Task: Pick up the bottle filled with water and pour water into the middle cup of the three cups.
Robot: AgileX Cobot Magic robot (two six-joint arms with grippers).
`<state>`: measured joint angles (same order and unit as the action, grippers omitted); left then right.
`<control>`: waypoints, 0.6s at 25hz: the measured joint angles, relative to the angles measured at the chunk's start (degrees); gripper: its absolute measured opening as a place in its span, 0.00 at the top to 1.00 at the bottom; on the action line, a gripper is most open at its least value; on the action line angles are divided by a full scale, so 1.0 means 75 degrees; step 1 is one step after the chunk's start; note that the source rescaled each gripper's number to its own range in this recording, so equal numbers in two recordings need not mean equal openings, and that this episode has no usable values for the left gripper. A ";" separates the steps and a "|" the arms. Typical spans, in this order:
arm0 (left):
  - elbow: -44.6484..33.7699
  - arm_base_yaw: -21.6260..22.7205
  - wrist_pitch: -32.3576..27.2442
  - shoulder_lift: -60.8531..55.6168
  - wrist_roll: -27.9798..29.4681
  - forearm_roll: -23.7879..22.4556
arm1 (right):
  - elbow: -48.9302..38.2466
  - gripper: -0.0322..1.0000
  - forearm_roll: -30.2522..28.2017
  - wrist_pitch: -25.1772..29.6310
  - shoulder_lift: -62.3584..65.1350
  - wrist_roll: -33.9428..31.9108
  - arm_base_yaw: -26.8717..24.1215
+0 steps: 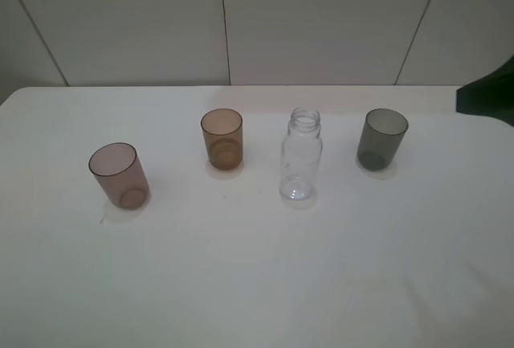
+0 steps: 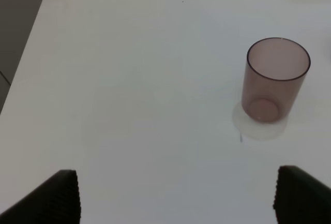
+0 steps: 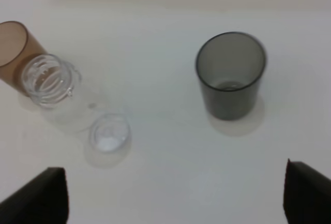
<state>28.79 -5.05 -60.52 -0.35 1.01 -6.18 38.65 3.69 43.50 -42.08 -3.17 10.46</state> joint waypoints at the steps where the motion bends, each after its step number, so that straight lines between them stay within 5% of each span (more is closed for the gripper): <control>1: 0.0000 0.0000 0.0000 0.0000 0.0000 0.0000 | 0.0000 0.05 -0.0111 0.0279 0.0472 -0.0018 0.0000; 15: 0.0000 0.0000 0.0000 0.0000 0.0000 0.0000 | 0.0000 0.05 -0.0292 0.1977 0.4101 -0.0043 0.0000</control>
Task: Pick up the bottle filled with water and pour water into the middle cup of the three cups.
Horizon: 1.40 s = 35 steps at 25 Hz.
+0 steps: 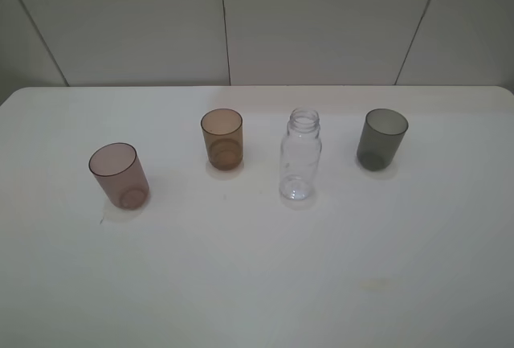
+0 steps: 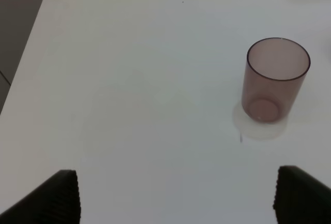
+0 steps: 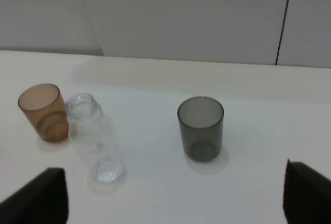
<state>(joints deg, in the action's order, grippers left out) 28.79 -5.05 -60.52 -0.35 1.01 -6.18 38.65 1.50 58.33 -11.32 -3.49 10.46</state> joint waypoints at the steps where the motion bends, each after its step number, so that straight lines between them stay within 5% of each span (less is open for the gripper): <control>1: 0.0000 0.0000 0.0000 0.0000 0.0000 0.0000 | 0.0000 0.05 0.0000 0.0245 0.0098 0.0000 0.0000; 7: 0.0000 0.0000 0.0000 0.0000 0.0000 0.0000 | -0.0011 0.05 -0.0253 0.1223 0.0331 0.0000 0.0000; 21: 0.0000 0.0000 0.0000 0.0000 0.0000 0.0000 | -0.1154 0.05 -0.0398 0.0444 0.1010 0.0374 -0.0018; 29: 0.0000 0.0000 0.0000 0.0000 0.0000 0.0000 | -0.1181 0.05 -0.0443 0.0360 0.1526 0.0374 -0.1043; 35: 0.0000 0.0000 0.0000 0.0000 0.0000 0.0000 | -0.1181 0.05 -0.0449 0.0360 0.1526 0.0367 -0.1059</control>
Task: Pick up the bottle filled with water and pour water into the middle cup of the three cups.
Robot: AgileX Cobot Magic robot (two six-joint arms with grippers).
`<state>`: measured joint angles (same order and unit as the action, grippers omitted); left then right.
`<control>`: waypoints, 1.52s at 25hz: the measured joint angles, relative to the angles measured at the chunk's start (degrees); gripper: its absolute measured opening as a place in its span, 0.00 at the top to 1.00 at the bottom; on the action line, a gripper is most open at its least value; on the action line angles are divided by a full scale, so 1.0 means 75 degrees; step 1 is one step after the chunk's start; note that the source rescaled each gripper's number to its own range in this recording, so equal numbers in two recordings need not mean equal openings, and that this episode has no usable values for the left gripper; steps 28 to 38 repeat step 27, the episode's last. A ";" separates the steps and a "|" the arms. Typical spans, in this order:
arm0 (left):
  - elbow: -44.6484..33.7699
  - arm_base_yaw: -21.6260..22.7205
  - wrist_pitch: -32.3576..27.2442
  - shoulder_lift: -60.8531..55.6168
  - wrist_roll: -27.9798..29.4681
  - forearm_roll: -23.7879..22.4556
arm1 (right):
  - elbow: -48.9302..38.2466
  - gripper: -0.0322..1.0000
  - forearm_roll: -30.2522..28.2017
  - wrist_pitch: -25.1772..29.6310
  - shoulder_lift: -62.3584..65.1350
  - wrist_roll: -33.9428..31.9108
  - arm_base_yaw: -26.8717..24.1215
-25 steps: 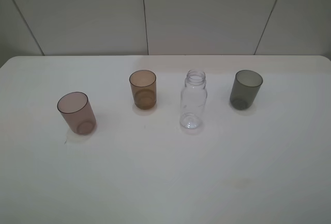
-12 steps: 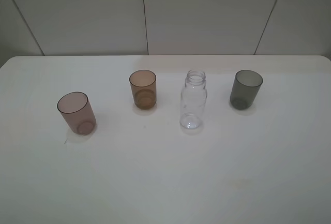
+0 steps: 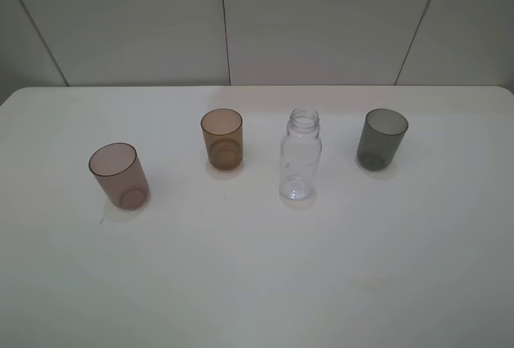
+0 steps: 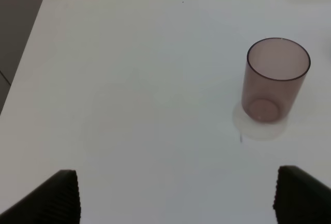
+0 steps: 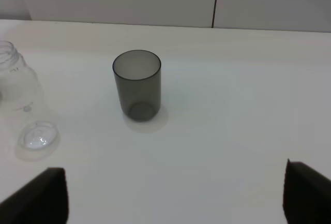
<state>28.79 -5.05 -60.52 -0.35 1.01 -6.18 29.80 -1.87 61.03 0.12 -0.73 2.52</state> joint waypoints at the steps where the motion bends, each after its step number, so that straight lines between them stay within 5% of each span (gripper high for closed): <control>1: 0.0000 0.0000 0.0000 0.0000 0.0000 0.0000 | 0.0000 0.05 0.0000 0.0000 0.0000 0.0000 0.0000; 38: 0.0000 0.0000 0.0000 0.0000 0.0000 0.0000 | 0.0000 0.05 0.0000 0.0000 0.0000 0.0000 0.0000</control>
